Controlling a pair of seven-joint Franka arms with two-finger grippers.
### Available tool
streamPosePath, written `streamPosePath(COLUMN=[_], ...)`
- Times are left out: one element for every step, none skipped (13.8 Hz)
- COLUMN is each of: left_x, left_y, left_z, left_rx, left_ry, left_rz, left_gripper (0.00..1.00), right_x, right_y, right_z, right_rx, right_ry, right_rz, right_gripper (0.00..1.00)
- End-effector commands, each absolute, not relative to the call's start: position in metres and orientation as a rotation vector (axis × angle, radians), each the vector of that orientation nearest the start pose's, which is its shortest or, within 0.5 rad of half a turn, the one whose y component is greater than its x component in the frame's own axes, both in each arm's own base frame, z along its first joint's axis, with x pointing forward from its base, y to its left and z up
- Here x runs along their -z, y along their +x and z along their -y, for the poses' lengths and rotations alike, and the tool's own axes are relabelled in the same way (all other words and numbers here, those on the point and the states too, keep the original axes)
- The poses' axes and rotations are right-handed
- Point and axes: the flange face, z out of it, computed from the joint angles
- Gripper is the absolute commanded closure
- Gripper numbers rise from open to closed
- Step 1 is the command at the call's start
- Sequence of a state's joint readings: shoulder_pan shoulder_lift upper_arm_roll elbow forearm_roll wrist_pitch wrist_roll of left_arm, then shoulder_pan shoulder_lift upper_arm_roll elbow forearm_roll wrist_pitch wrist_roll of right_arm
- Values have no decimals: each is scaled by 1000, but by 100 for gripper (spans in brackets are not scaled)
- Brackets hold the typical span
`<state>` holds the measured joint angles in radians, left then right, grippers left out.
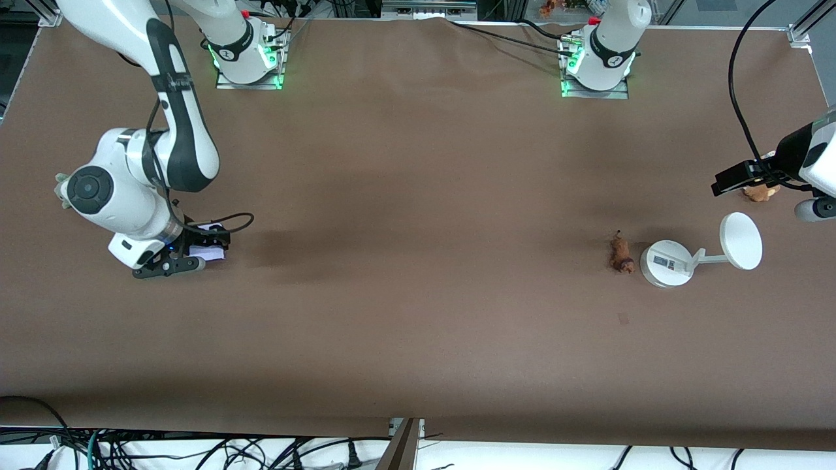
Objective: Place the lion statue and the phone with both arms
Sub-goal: 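Carry the white phone with the right gripper toward the plastic cup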
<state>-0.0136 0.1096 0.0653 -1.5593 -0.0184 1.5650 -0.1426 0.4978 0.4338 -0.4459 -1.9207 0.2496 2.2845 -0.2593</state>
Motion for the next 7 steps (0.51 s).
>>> streamPosePath(left_x=[-573,-573,-573,-573,-573,-573,-573], left_y=[586,586,586,586,586,586,586], left_z=[-27,-27,-27,-27,-28,-28,-28], left_rx=[-176,-176,-176,-176,-176,-176,-176], left_ry=[-3155,-3155,-3155,-3155,-3155,-3155,-3155], left_rz=[283,283,283,283,283,283,283], left_gripper=[0,0,0,0,0,0,0], right_x=[-262,-251,-241,-233,-226,-222,-219], right_y=[622,624,624,625,624,625,625], right_z=[-50,-50,-50,-50,-53,-53,-53], right_rx=[16,28,36,40,38,44,44], right_ry=[-3117,-3131,-3141,-3150,-3153,-3159,-3161], right_rz=[282,284,287,289,296,295,297], right_gripper=[38,38,38,38,38,38,38])
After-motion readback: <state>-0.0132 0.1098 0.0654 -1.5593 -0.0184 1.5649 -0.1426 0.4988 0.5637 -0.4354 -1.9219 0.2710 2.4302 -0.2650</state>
